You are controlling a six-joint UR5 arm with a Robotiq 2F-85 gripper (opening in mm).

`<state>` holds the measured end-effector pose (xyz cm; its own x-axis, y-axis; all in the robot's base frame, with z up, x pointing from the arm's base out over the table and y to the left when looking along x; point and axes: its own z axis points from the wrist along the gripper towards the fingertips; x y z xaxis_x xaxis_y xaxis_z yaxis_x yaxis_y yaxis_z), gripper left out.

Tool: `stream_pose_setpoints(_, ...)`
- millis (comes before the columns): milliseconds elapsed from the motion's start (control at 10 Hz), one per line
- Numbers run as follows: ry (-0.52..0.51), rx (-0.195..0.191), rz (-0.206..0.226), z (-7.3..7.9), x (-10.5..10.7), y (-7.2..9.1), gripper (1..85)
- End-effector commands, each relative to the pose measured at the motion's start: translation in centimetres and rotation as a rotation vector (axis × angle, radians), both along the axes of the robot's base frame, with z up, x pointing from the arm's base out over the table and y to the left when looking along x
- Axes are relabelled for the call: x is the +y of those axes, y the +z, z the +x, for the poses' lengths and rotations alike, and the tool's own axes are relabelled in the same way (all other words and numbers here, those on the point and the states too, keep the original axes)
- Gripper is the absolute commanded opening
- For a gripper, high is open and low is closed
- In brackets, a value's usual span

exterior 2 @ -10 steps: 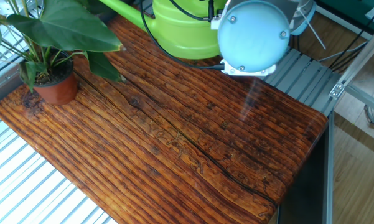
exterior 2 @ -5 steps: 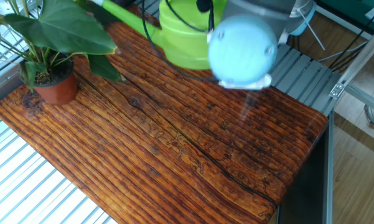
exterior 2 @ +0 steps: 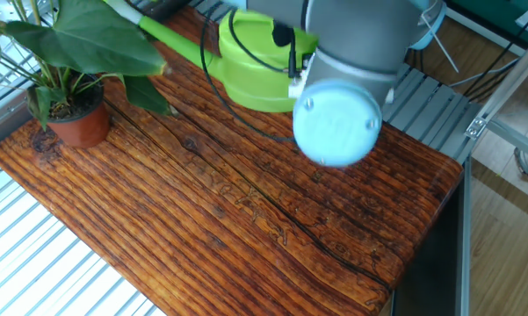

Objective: Water the plant

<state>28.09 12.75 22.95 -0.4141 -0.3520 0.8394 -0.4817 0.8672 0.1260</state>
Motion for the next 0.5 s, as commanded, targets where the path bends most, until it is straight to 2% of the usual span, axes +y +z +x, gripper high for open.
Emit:
stream_pose_setpoints(0, -0.002, 0.001, -0.006, 0.0, 0.5, -1.5, 1.3)
stream_pose_setpoints(100, 0.0, 0.0, -0.008, -0.1, 0.4, -1.2, 1.3)
stream_pose_setpoints(200, -0.007, 0.003, -0.008, -0.2, 0.4, 0.0, 1.3)
stream_pose_setpoints(400, -0.013, 0.038, -0.018, -0.7, 0.4, 1.0, 1.3)
